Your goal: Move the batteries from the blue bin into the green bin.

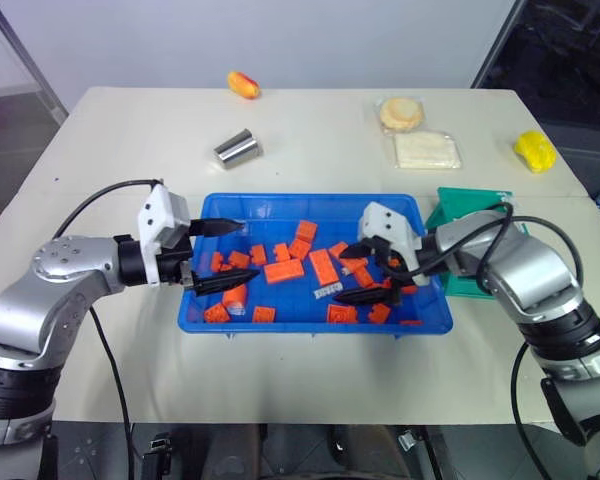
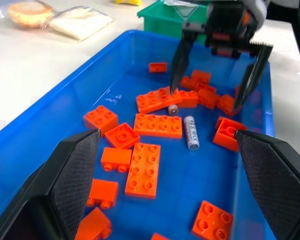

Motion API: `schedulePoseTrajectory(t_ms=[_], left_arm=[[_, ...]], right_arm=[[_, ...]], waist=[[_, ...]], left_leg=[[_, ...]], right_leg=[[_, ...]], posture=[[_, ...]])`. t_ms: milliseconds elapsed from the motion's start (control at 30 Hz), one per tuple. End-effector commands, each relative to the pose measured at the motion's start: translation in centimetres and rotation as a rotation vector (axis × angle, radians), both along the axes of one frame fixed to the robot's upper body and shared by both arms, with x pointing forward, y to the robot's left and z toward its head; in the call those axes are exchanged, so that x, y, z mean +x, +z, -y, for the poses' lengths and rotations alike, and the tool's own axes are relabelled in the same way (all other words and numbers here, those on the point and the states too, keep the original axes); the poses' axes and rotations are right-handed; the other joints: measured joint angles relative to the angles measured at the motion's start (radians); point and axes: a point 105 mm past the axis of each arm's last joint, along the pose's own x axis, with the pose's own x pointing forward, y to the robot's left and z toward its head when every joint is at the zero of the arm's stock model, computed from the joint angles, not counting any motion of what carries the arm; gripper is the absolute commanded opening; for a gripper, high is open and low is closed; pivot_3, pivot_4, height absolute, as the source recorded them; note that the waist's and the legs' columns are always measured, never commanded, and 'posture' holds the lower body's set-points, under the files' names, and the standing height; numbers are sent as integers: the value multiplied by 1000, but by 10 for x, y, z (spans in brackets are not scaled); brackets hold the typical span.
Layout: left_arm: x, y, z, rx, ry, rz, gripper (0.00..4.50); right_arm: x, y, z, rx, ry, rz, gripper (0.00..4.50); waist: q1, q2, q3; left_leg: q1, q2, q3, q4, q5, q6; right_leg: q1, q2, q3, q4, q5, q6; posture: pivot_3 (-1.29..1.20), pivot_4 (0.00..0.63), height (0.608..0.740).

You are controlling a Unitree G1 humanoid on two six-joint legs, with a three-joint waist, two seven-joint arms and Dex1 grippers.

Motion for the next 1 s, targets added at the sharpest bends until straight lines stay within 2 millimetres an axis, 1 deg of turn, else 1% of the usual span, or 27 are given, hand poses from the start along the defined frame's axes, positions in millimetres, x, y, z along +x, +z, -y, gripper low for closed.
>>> schedulePoseTrajectory(t_ms=[33, 267, 433, 567, 633, 700, 767, 833, 900, 1000], left_arm=[[-3, 11, -2, 0, 9, 52, 4500], [-2, 10, 0, -13, 20, 59, 4500], [1, 8, 1, -19, 32, 63, 4500], [2, 9, 2, -28, 37, 68, 4500], [3, 9, 3, -32, 39, 70, 4500], [4, 9, 4, -36, 42, 73, 4500], [4, 9, 4, -40, 44, 74, 4500], [5, 9, 5, -46, 46, 76, 4500], [5, 9, 6, -52, 48, 79, 4500], [5, 10, 7, -57, 49, 82, 4500]], right_arm=[[-8, 0, -12, 20, 67, -14, 4473], [-6, -13, -23, 31, 38, -94, 4473], [-2, -20, -27, 22, 10, -124, 4473], [5, -28, -27, -18, -8, -110, 4473], [10, -32, -24, -66, -11, -69, 3953], [15, -35, -22, -105, -9, -34, 3211], [18, -37, -22, -132, -2, -7, 2020], [20, -39, -21, -171, 15, 32, 930], [19, -41, -22, -195, 38, 56, 21], [19, -41, -24, -199, 57, 75, 27]], waist=[[0, 0, 0], [0, 0, 0], [1, 0, 0], [1, 0, 0], [0, 0, 0], [0, 0, 0], [0, 0, 0], [1, 0, 0], [1, -1, -1], [0, -1, -1]], left_leg=[[0, 0, 0, 0, 0, 0], [0, 0, 0, 0, 0, 0], [0, 0, 0, 0, 0, 0], [0, 0, 0, 0, 0, 0], [0, 0, 0, 0, 0, 0], [1, 0, 0, 0, 0, 0], [1, 0, 0, 0, 0, 0], [1, 0, 0, 0, 0, 0], [1, 0, 0, 0, 0, 0], [2, 0, 0, 0, 0, 0]], right_leg=[[0, 0, 0, 0, 0, 0], [0, 0, 0, 0, 0, 0], [0, 0, 0, 0, 0, 0], [0, 0, 0, 0, 0, 0], [0, 0, 0, 0, 0, 0], [0, 0, 0, 0, 0, 0], [0, 0, 0, 0, 0, 0], [0, 0, 0, 0, 0, 0], [0, 0, 0, 0, 0, 0], [1, 0, 0, 0, 0, 0]], posture=[[0, 150, 740], [0, 150, 740], [0, 150, 740], [0, 150, 740], [0, 150, 740], [0, 150, 740], [0, 150, 740], [0, 150, 740], [0, 150, 740], [0, 150, 740]])
